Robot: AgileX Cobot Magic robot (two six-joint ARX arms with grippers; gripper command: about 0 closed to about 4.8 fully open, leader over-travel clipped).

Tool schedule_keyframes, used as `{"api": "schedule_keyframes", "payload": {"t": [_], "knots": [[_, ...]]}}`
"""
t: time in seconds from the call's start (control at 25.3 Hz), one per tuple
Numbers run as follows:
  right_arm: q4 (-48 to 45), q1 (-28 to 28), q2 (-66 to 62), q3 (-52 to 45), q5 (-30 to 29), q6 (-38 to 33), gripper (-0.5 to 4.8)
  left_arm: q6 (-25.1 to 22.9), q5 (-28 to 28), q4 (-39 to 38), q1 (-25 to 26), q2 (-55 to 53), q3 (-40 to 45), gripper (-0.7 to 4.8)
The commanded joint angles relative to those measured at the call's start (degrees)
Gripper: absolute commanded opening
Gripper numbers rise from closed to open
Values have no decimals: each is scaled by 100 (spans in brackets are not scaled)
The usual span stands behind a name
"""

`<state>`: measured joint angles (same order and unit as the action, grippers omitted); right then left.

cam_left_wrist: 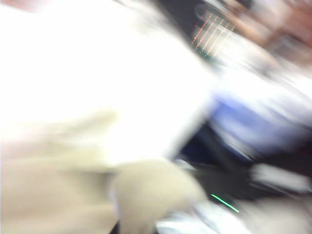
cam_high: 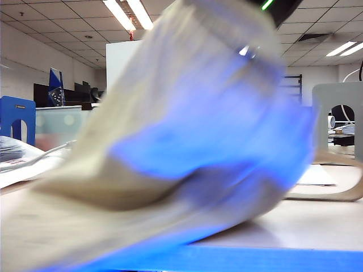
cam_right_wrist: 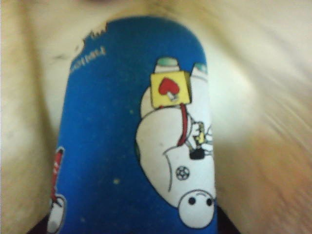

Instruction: Take the glasses case out of the canvas bag and put it on the table.

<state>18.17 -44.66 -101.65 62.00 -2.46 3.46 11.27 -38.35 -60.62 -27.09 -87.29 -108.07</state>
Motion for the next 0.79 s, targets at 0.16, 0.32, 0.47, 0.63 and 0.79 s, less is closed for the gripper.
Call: {"api": "schedule_keyframes", "payload": {"t": [0.16,0.32,0.47,0.63,0.79], "knots": [[730,540,2385,13,-164,2,229,-120,1840,896,1738,-1126,-31,-1],[881,1655,4039,13,22,-68,205,192,2422,1019,1731,-2472,-28,-1],[791,2874,4065,9,-83,-291,206,302,2396,1364,1781,-2402,-42,-1],[323,3344,3617,9,313,-479,205,393,2391,1357,1779,-1998,-44,-1],[195,3552,2920,9,378,-481,206,245,2140,1261,1775,-1598,-42,-1]]}}
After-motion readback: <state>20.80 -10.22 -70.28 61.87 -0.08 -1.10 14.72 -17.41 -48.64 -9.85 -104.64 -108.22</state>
